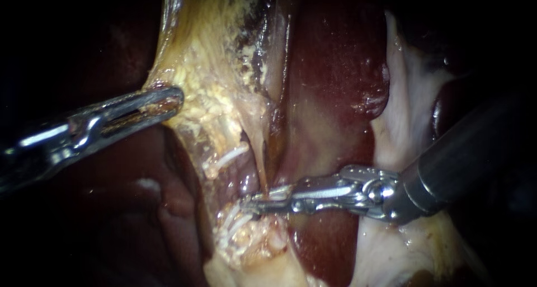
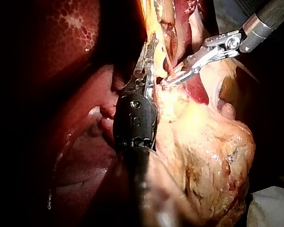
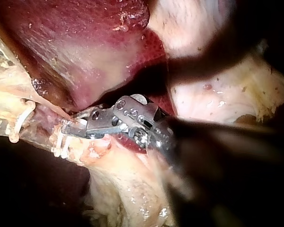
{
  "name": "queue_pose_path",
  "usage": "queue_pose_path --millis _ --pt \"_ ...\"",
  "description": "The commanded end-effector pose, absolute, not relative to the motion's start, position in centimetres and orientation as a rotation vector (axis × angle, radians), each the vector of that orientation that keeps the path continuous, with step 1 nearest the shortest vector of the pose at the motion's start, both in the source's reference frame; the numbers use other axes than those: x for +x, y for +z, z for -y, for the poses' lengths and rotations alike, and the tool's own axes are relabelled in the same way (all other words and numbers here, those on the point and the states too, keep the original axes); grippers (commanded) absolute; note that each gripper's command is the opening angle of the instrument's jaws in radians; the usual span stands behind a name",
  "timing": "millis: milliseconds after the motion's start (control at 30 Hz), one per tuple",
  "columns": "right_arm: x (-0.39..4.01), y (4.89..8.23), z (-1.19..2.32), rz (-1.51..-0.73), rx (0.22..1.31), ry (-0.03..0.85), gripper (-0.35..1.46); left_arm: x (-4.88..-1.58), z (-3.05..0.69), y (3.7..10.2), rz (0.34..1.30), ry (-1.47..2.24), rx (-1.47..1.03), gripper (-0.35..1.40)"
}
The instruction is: Going back first clip right tube
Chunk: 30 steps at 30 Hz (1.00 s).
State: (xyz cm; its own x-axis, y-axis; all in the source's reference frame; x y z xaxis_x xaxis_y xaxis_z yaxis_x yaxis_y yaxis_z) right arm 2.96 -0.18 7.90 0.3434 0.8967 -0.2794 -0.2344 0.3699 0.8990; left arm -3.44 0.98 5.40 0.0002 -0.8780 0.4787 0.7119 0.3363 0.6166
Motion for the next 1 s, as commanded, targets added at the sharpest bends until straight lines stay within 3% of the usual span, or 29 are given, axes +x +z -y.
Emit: queue_pose_path --millis 33,167,200,267,300,367,567,1000 --pt "2.96 7.89 0.18 -0.92 0.881 0.872 -0.35 -3.44 -0.98 5.4 0.94 -1.263 0.22 -0.35" --pt "2.93 7.86 0.17 -0.927 0.882 0.844 -0.35 -3.43 -0.99 5.41 0.94 -1.263 0.22 -0.35" --pt "2.93 7.85 0.17 -0.929 0.878 0.831 -0.2 -3.43 -0.99 5.42 0.94 -1.263 0.22 -0.35" --pt "2.93 7.83 0.19 -0.957 0.859 0.781 0.29 -3.42 -0.99 5.43 0.94 -1.262 0.22 -0.35" --pt "2.93 7.82 0.19 -0.967 0.85 0.766 0.43 -3.41 -0.99 5.43 0.94 -1.262 0.221 -0.35" --pt "2.95 7.8 0.19 -1.013 0.814 0.712 0.53 -3.41 -0.99 5.43 0.94 -1.262 0.221 -0.35" --pt "2.96 7.8 0.17 -1.1 0.715 0.601 0.6 -3.4 -0.99 5.44 0.94 -1.262 0.221 -0.35" --pt "2.63 7.68 0.11 -1.156 0.613 0.437 0.6 -3.39 -0.99 5.44 0.939 -1.263 0.219 -0.35"
